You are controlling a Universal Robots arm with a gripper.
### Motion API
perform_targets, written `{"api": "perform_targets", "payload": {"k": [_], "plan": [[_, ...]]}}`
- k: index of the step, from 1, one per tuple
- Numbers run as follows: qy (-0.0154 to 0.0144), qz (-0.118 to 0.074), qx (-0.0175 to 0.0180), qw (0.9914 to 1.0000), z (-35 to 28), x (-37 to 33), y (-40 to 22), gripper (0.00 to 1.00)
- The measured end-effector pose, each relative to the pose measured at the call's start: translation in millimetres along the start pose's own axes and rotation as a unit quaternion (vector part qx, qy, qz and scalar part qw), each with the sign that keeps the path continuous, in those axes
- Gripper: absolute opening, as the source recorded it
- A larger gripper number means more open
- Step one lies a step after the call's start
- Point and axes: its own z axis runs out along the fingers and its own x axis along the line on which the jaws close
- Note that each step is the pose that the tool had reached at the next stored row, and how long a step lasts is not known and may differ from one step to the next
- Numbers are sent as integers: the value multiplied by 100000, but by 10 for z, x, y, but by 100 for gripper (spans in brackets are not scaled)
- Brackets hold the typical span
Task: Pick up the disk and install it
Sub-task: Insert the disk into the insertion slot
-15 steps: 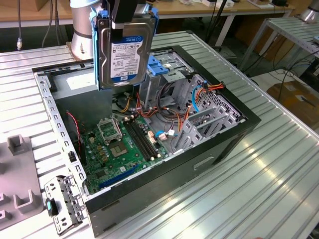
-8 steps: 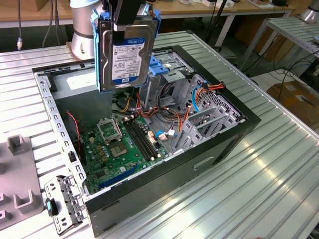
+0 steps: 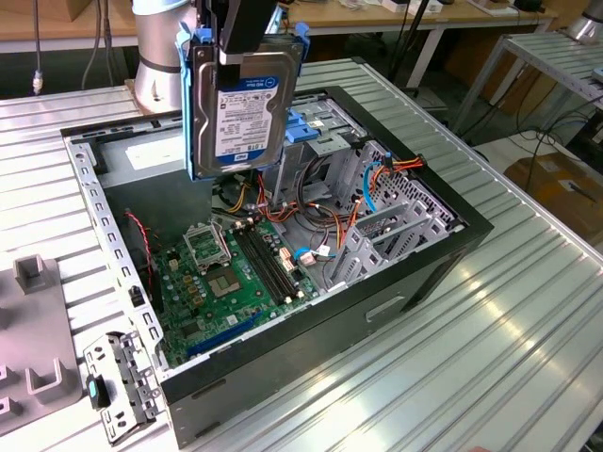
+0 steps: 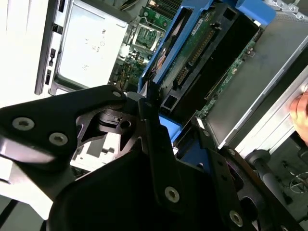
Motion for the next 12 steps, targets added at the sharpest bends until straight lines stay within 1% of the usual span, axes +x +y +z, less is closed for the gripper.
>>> {"api": "perform_targets", "payload": {"k": [5, 12], "plan": [[-3, 0, 0, 100000, 2, 58, -6, 36], [-2, -3, -2, 100000, 4, 177, -20, 36]]}}
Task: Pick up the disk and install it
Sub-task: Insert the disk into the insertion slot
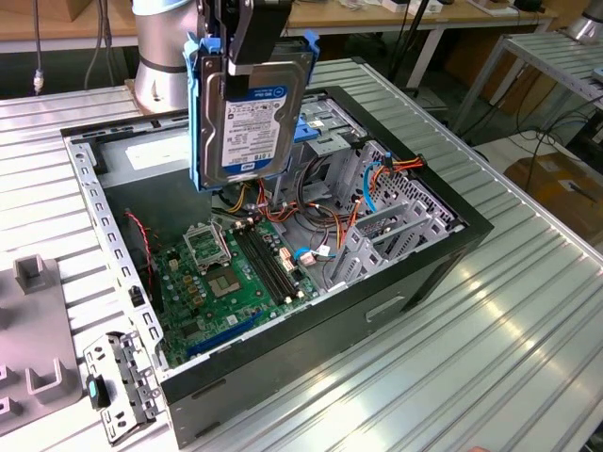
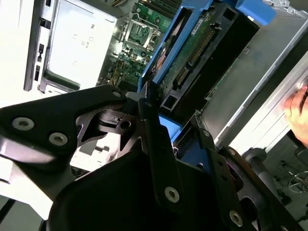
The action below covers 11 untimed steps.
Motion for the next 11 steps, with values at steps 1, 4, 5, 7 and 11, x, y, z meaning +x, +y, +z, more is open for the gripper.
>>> {"api": "perform_targets", "payload": {"k": [1, 4, 5, 7, 11], "plan": [[4, 2, 0, 100000, 0, 19, -2, 36], [2, 4, 1, 100000, 3, 124, -16, 36], [-1, 2, 2, 100000, 3, 145, -19, 36], [4, 2, 0, 100000, 4, 198, -34, 36], [4, 8, 0, 100000, 7, 219, -123, 36]]}}
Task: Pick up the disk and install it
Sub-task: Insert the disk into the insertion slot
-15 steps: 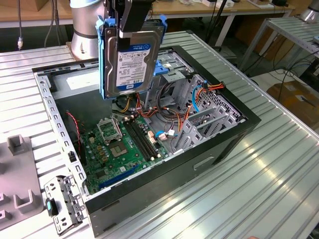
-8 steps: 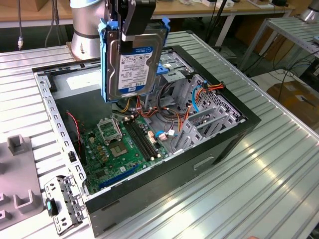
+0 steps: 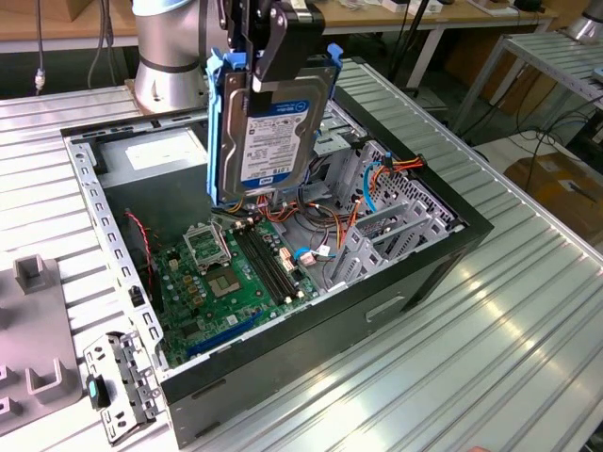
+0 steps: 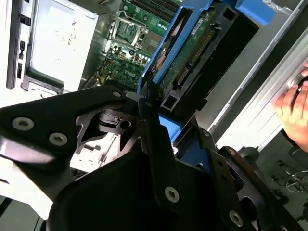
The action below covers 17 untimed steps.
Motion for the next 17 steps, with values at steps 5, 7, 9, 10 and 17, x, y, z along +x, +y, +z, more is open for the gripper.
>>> {"api": "perform_targets", "payload": {"k": [5, 7, 9, 10, 17], "plan": [[-7, -1, 2, 100000, 4, -1, -142, 36], [-4, -3, 2, 100000, 5, -3, -199, 36], [-2, -7, 3, 100000, 6, -1, -245, 36], [2, -6, 0, 100000, 6, 2, -254, 36], [-7, -2, 3, 100000, 10, 117, -269, 36]]}}
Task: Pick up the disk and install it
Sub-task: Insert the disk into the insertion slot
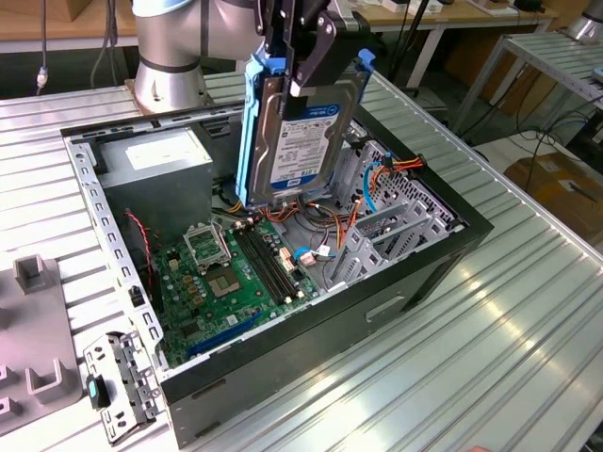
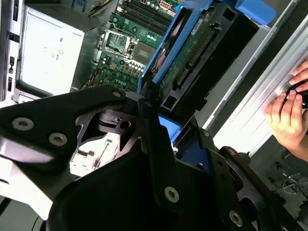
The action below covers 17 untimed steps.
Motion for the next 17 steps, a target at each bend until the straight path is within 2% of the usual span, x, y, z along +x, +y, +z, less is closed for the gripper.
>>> {"api": "perform_targets", "payload": {"k": [4, 13, 17], "plan": [[0, -3, 0, 100000, 3, 46, -13, 36], [6, -4, -1, 100000, 10, 32, -172, 36], [8, -1, -2, 100000, 10, 31, -179, 36]]}}
